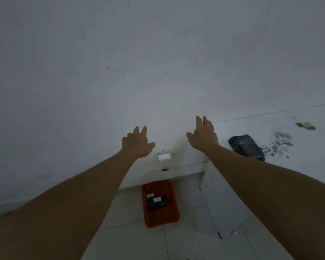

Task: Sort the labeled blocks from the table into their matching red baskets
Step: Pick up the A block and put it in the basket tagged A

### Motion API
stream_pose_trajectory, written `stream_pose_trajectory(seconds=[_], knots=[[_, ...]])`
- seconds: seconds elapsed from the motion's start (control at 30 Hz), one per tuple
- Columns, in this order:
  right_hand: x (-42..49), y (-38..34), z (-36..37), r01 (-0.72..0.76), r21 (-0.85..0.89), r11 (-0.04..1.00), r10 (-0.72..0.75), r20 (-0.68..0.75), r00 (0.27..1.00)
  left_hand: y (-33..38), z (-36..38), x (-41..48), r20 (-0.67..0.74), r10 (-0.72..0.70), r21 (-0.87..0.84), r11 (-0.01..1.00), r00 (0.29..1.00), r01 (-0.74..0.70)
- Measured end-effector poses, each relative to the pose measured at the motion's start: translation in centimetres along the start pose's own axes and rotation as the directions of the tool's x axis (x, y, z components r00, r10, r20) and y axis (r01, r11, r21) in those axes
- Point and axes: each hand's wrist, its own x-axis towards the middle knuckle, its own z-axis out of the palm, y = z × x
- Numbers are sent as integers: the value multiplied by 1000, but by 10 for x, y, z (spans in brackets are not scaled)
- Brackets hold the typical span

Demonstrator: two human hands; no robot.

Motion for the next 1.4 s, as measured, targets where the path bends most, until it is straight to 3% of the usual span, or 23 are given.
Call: stream_pose_trajectory(seconds=[0.5,0.67,1.0,1.17,1.4], knots=[[-55,167,-70,-296,2,955,294,-127,947,186,36,-14,97,326,-7,945,940,-327],[-37,246,-66,-351,17,936,352,-80,933,261,65,14,123,362,-50,932,924,-358],[32,376,-26,-333,23,943,324,173,930,378,150,72,309,210,-165,972,928,-166],[61,392,-15,-236,19,972,221,289,931,399,171,81,338,128,-247,968,932,-43],[83,395,-4,-110,36,993,87,398,913,414,190,84,351,132,-423,905,927,32]])
